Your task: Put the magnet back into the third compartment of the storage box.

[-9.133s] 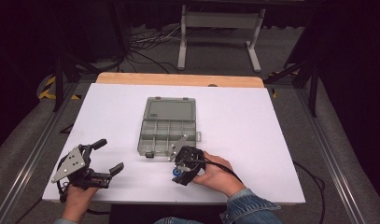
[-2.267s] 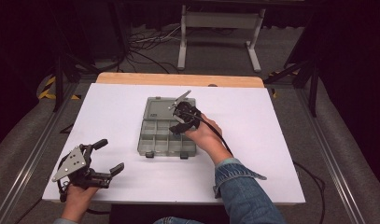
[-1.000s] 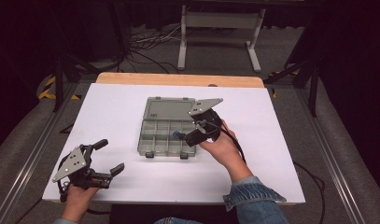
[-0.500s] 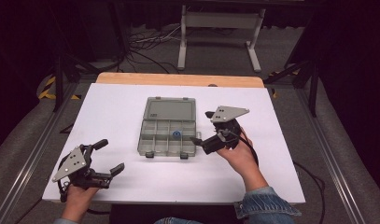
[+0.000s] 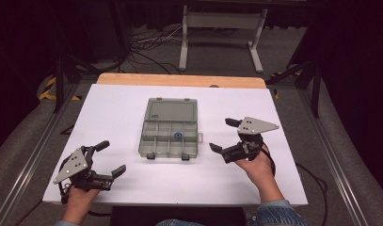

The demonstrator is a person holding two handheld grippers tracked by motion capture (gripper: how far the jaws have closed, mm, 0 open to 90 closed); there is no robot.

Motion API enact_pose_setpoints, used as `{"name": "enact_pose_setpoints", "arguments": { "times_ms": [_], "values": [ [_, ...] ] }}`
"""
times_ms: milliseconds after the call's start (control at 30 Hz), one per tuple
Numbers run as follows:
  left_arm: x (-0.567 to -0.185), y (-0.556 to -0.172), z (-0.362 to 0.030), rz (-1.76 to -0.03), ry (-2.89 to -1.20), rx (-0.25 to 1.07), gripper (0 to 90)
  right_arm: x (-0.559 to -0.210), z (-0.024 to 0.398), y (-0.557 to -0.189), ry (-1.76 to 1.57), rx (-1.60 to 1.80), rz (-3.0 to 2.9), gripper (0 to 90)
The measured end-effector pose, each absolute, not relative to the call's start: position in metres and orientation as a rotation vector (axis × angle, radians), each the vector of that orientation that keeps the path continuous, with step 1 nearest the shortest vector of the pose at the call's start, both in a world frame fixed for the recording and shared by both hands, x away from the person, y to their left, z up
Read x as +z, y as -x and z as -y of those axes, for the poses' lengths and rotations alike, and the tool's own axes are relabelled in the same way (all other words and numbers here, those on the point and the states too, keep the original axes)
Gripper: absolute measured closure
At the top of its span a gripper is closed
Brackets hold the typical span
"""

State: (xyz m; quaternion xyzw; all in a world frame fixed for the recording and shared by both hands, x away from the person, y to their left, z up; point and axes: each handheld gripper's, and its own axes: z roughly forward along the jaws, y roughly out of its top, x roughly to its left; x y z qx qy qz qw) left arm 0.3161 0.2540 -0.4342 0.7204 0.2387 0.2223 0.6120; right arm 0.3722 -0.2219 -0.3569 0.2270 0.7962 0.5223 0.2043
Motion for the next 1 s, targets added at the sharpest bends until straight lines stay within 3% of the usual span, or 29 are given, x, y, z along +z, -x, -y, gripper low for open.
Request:
{"name": "enact_pose_setpoints", "arguments": {
  "times_ms": [1000],
  "values": [
    [-0.434,-0.316,-0.256,-0.552,-1.642,0.509,0.2,-0.413,0.273,-0.346,-0.675,1.527,-2.035,0.0]
  ]
}}
